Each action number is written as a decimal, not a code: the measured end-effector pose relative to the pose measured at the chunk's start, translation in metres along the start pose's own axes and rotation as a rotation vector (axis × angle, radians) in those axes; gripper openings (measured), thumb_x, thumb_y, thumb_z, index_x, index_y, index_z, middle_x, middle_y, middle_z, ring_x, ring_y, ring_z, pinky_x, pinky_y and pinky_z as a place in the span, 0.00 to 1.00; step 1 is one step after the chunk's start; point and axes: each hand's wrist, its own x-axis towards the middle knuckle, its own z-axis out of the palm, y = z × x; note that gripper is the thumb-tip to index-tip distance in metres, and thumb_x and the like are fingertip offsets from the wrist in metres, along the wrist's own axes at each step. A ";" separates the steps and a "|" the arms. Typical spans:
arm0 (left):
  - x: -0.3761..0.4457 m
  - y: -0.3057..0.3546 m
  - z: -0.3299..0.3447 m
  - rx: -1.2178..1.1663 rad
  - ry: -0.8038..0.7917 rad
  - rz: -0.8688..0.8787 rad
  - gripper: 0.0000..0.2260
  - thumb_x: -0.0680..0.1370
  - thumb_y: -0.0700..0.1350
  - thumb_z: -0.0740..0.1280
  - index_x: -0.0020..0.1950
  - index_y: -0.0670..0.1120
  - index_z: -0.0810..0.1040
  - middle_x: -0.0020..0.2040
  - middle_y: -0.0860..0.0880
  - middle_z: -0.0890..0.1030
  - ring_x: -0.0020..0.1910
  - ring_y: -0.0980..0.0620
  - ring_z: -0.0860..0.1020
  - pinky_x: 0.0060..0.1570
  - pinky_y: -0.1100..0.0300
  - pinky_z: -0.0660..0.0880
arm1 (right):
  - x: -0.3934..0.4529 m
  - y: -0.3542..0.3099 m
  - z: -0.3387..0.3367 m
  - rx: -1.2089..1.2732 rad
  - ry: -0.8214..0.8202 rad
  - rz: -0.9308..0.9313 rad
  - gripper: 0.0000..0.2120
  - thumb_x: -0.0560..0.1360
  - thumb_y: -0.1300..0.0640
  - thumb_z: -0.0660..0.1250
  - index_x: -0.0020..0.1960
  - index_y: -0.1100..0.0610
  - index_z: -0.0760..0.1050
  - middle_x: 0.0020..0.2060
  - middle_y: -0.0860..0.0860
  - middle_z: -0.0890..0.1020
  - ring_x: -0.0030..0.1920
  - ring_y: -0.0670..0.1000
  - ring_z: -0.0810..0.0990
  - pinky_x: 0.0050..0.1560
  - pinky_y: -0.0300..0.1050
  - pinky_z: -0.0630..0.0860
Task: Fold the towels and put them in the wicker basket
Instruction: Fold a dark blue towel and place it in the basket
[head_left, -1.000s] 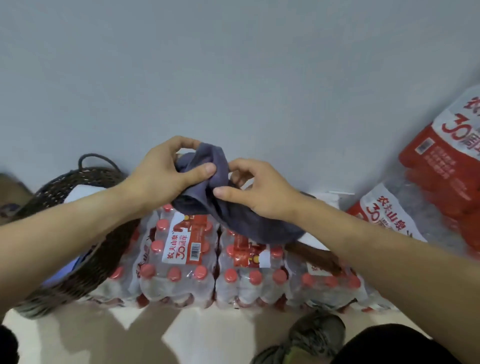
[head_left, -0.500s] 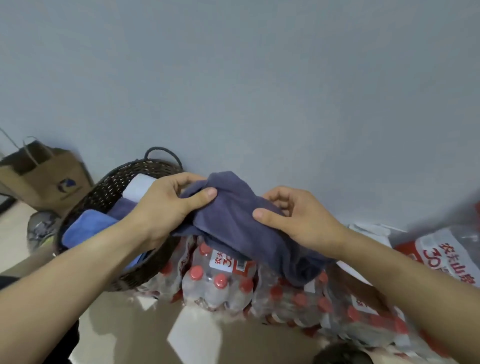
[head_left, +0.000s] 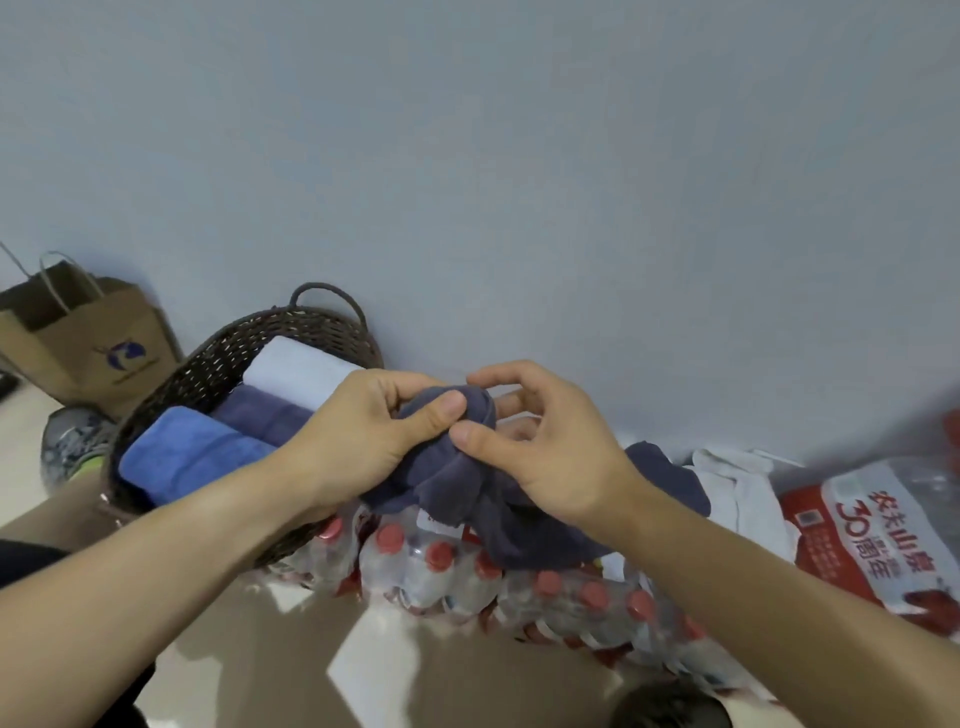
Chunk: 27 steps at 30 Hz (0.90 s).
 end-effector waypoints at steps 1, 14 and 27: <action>0.000 0.001 0.001 -0.011 0.012 0.001 0.13 0.76 0.48 0.66 0.47 0.39 0.83 0.35 0.46 0.83 0.31 0.57 0.78 0.31 0.68 0.74 | 0.003 -0.001 -0.003 0.031 0.029 0.016 0.14 0.73 0.60 0.75 0.56 0.51 0.78 0.41 0.50 0.83 0.40 0.50 0.84 0.44 0.49 0.83; 0.019 0.000 -0.018 0.465 0.052 0.095 0.09 0.79 0.46 0.67 0.40 0.50 0.81 0.34 0.56 0.82 0.34 0.62 0.78 0.36 0.71 0.71 | 0.008 0.017 -0.086 -0.142 -0.012 0.000 0.05 0.79 0.56 0.68 0.48 0.53 0.82 0.42 0.47 0.86 0.43 0.41 0.83 0.45 0.29 0.74; 0.021 -0.011 0.013 0.142 -0.387 -0.100 0.25 0.70 0.54 0.76 0.64 0.50 0.76 0.57 0.46 0.83 0.58 0.46 0.81 0.59 0.45 0.77 | 0.003 0.001 -0.065 -0.044 -0.139 -0.146 0.08 0.79 0.56 0.66 0.47 0.60 0.81 0.42 0.55 0.86 0.43 0.48 0.84 0.48 0.42 0.80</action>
